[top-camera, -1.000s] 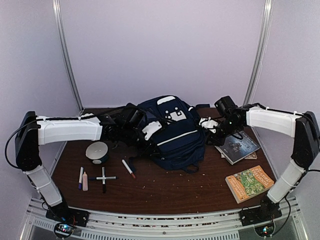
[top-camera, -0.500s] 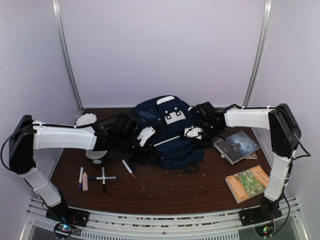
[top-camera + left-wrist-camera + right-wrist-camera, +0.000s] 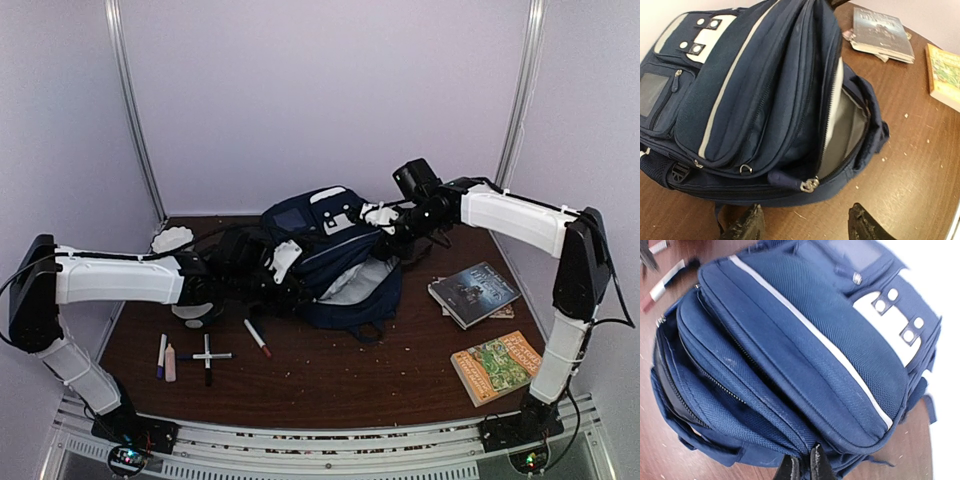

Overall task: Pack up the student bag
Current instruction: Pick up the largest pocket of the bag from the student bag, then hold the largest pocket of the student bag.

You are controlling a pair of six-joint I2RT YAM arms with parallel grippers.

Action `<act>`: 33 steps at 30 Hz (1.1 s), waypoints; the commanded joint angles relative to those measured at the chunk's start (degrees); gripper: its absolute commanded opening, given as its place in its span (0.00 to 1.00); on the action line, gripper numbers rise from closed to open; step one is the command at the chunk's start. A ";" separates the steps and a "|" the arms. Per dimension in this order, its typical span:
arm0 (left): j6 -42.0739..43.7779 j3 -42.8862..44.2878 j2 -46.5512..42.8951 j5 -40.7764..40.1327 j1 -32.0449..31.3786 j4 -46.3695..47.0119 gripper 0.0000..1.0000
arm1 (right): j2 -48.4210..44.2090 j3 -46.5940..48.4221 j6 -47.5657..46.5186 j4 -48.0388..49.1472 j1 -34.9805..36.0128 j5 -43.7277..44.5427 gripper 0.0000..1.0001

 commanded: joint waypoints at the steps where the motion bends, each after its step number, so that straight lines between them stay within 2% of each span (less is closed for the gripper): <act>1: 2.70 0.16 -1.26 -6.97 -0.05 8.71 0.61 | -4.21 4.72 5.20 -0.38 1.84 -4.65 0.00; 5: 7.71 -2.08 -1.67 -7.85 -0.06 17.59 0.64 | -4.48 6.41 8.20 -0.40 2.53 -5.04 0.00; 10: 9.45 -6.49 0.72 -10.85 -0.78 34.51 0.69 | -2.36 10.80 11.86 -3.29 2.62 -8.12 0.00; 15: 15.40 -5.21 6.27 -13.83 -3.56 43.05 0.70 | -1.28 13.15 14.48 -4.96 2.78 -10.07 0.00; 21: 17.54 -2.46 8.87 -18.46 -5.53 42.43 0.67 | -0.27 14.16 15.02 -5.77 2.97 -9.11 0.00; 25: 17.00 -2.83 9.45 -26.18 -5.59 38.06 0.65 | -1.18 12.68 15.23 -5.36 2.97 -9.71 0.00; 30: 17.66 -3.58 11.20 -40.03 -5.42 36.26 0.65 | -4.15 8.21 14.92 -2.84 2.83 -7.96 0.00; 31: 17.48 -3.62 11.48 -41.32 -5.35 35.77 0.65 | -4.78 7.10 14.87 -2.06 2.62 -7.32 0.00; 33: 16.46 -4.01 11.41 -38.93 -5.33 34.27 0.59 | -5.78 5.36 14.32 -1.18 2.16 -6.79 0.00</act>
